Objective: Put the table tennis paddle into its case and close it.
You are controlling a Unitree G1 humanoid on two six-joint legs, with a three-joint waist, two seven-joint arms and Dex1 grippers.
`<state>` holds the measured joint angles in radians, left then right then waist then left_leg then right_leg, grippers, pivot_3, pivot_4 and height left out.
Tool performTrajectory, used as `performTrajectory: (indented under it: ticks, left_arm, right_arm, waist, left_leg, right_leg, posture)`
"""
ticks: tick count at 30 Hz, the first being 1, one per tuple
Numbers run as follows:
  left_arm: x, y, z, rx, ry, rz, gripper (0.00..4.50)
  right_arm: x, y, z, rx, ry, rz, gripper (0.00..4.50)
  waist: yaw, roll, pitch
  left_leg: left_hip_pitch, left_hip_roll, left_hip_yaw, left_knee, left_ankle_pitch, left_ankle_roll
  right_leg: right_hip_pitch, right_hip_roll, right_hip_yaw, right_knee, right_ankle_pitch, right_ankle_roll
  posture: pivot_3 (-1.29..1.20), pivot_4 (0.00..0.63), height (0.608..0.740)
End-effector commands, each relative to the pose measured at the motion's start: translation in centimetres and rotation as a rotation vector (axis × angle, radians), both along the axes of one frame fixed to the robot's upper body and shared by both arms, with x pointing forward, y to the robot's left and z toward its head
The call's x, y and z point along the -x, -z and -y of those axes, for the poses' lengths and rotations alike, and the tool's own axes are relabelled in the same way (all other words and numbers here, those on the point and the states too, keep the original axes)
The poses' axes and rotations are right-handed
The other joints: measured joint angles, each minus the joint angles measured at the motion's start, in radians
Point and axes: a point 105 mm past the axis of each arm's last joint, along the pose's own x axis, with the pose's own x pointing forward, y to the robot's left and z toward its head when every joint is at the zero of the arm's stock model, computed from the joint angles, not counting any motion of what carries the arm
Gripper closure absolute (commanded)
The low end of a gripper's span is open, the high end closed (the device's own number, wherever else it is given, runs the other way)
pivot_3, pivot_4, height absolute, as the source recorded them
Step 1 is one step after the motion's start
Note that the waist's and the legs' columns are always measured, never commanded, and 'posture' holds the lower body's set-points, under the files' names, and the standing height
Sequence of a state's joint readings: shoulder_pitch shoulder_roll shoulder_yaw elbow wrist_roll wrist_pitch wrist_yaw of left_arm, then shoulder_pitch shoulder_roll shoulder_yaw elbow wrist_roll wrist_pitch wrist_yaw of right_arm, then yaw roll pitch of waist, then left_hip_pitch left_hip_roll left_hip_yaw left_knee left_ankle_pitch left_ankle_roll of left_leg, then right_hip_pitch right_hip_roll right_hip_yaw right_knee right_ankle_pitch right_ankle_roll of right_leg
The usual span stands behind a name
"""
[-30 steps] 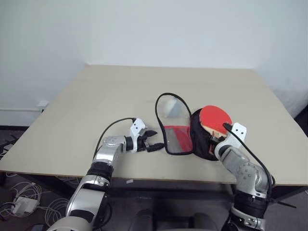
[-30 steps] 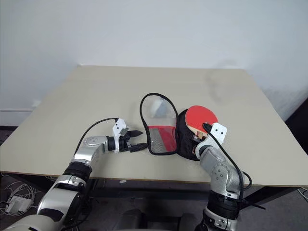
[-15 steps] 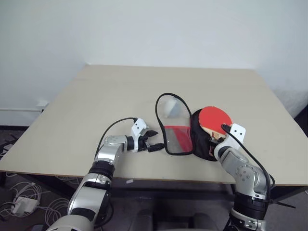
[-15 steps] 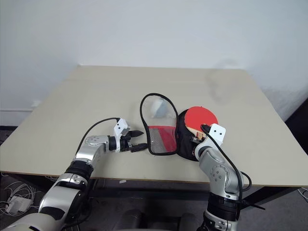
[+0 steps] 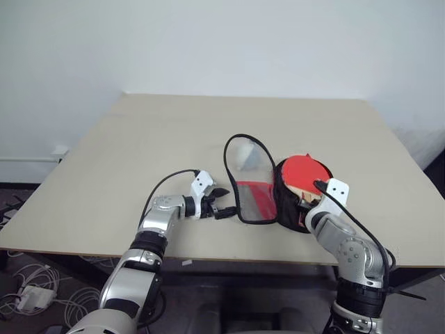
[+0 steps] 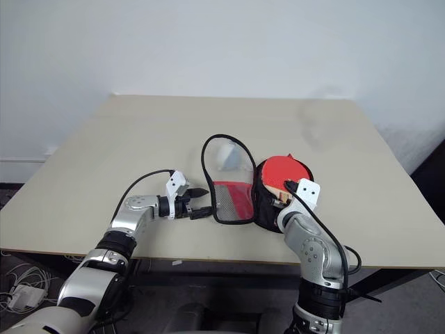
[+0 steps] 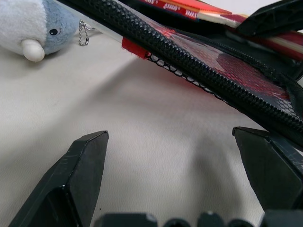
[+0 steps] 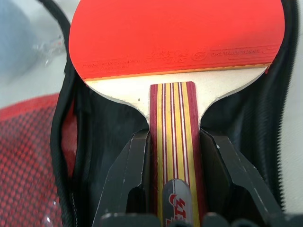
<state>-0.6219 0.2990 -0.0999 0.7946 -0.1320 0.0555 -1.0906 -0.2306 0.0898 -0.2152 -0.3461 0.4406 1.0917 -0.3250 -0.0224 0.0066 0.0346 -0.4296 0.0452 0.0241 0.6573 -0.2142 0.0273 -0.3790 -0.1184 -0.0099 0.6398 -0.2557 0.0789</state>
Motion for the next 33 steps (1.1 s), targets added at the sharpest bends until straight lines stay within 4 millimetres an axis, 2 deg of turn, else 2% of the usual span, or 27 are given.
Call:
performTrajectory:
  ticks: [1, 9, 16, 25, 26, 29, 33]
  left_arm:
    - [-0.8, -1.7, 0.3, 0.010, 0.011, 0.062, 0.00]
    - [-0.8, -1.7, 0.4, 0.011, 0.012, 0.062, 0.00]
    - [-0.7, -1.7, 0.4, 0.016, 0.014, 0.063, 0.00]
    - [-0.7, -1.8, 0.6, 0.019, 0.019, 0.065, 0.00]
    - [-0.7, -1.8, 0.7, 0.023, 0.021, 0.067, 0.00]
    - [-0.7, -2.1, 0.8, 0.035, 0.024, 0.071, 0.00]
    - [-1.1, -3.2, 1.4, 0.078, 0.026, 0.077, 0.00]
  right_arm:
    - [-0.1, -0.9, -2.3, -0.051, -0.043, 0.038, 3.37]
    - [-0.1, -0.2, -1.2, -0.035, 0.011, 0.022, 3.37]
    - [-0.1, 0.1, -1.3, -0.027, 0.015, 0.009, 3.37]
    - [0.0, 0.1, -1.1, -0.025, 0.023, 0.017, 0.36]
    - [-0.1, -0.4, -0.4, -0.007, 0.041, 0.050, 0.03]
    - [-0.1, -2.0, 1.4, 0.045, 0.100, 0.161, 0.03]
    - [0.2, -7.9, 4.5, -0.052, 0.173, 0.487, 0.03]
  waist:
    - [0.000, 0.000, 0.000]
    - [0.000, 0.000, 0.000]
    - [0.001, 0.000, 0.000]
    - [0.001, 0.000, 0.000]
    - [0.001, 0.000, 0.000]
    - [0.002, 0.000, 0.000]
    - [0.002, 0.000, 0.000]
  left_leg:
    - [0.000, 0.000, 0.000, 0.000, 0.000, 0.000]
    - [0.000, 0.000, 0.000, 0.000, 0.000, 0.000]
    - [0.000, 0.000, 0.000, 0.000, 0.000, 0.000]
    - [0.000, 0.000, 0.000, 0.000, 0.000, 0.000]
    - [0.000, 0.000, 0.000, 0.000, 0.000, 0.000]
    - [0.000, 0.000, 0.000, 0.000, 0.000, 0.000]
    - [-0.001, 0.000, 0.000, 0.000, 0.000, 0.000]
  right_leg:
    - [0.000, 0.000, 0.000, 0.000, 0.000, 0.000]
    - [0.000, 0.000, 0.000, 0.000, 0.000, 0.000]
    - [0.000, 0.000, 0.000, 0.000, 0.000, 0.000]
    - [0.000, 0.000, 0.000, 0.000, 0.000, 0.000]
    - [0.000, 0.000, 0.000, 0.000, 0.000, 0.000]
    - [0.000, 0.000, 0.000, -0.001, 0.000, 0.000]
    - [0.000, 0.000, 0.000, -0.001, 0.000, 0.000]
  posture:
    - [0.00, 0.000, 0.740]
    - [0.00, 0.000, 0.740]
    - [0.00, 0.000, 0.740]
    - [0.00, 0.000, 0.740]
    - [0.00, 0.000, 0.740]
    - [0.00, 0.000, 0.740]
    - [0.00, 0.000, 0.740]
